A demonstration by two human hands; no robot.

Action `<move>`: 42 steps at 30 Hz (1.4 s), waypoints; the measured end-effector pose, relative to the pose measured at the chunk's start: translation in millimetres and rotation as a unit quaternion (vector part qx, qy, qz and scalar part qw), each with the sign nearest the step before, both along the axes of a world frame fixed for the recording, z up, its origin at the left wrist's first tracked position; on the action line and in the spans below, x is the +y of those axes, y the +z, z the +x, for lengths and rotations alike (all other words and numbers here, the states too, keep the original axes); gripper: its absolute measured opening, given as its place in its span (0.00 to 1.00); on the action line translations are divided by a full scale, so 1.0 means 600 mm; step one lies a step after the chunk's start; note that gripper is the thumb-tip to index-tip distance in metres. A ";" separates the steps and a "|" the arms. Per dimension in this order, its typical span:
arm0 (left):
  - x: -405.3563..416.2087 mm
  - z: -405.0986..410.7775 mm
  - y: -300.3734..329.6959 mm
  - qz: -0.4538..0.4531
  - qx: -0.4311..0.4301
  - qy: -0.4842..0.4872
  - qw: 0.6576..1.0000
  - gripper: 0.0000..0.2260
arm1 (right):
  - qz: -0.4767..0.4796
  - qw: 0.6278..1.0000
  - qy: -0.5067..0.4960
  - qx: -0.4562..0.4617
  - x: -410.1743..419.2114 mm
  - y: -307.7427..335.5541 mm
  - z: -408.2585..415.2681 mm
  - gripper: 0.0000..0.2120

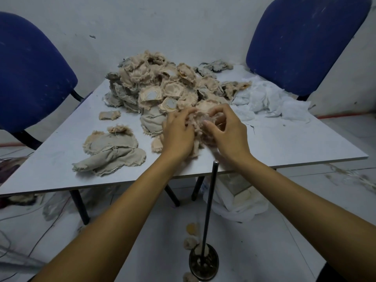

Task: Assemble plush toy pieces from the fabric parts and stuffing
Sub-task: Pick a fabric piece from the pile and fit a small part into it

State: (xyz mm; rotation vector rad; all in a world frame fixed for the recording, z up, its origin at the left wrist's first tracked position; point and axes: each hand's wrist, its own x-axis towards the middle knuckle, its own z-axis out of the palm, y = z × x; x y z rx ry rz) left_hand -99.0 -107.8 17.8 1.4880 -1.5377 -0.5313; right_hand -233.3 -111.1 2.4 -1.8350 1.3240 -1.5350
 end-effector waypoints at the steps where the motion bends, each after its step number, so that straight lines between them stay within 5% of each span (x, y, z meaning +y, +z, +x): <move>1: 0.003 0.002 -0.002 -0.010 -0.013 -0.025 1.000 0.21 | 0.005 1.000 0.004 -0.001 -0.001 0.000 -0.006 0.07; 5: 0.016 0.005 -0.003 -0.055 0.004 -0.117 0.992 0.18 | 0.026 0.999 0.045 0.010 -0.005 0.008 -0.031 0.06; 12: 0.021 0.016 0.003 -0.071 0.092 -0.083 0.990 0.09 | 0.058 0.978 0.198 0.018 0.003 0.021 -0.050 0.06; 16: 0.021 0.014 -0.003 -0.048 0.112 -0.057 0.991 0.09 | 0.045 0.958 0.232 0.161 0.004 0.014 -0.060 0.13; 22: 0.027 0.001 -0.022 -0.107 0.014 -0.060 0.992 0.07 | 0.011 0.972 0.123 0.200 0.003 0.003 -0.057 0.07; 26: 0.031 -0.001 -0.033 -0.104 -0.132 -0.021 0.986 0.21 | 0.006 0.984 0.081 0.155 -0.002 0.006 -0.069 0.06; 29: 0.036 -0.003 -0.026 -0.114 -0.153 0.029 0.981 0.28 | 0.028 0.991 0.098 0.092 0.000 0.010 -0.073 0.06; 33: 0.031 0.000 -0.005 -0.154 -0.104 -0.053 0.981 0.22 | 0.087 0.975 0.204 0.017 0.005 0.014 -0.070 0.05; 38: 0.032 0.012 0.023 -0.050 0.100 -0.211 0.971 0.09 | 0.160 0.939 0.294 -0.078 0.011 0.028 -0.074 0.10; 42: 0.034 0.027 0.033 0.037 0.169 -0.273 0.946 0.02 | 0.136 0.943 0.302 -0.033 0.018 0.038 -0.082 0.05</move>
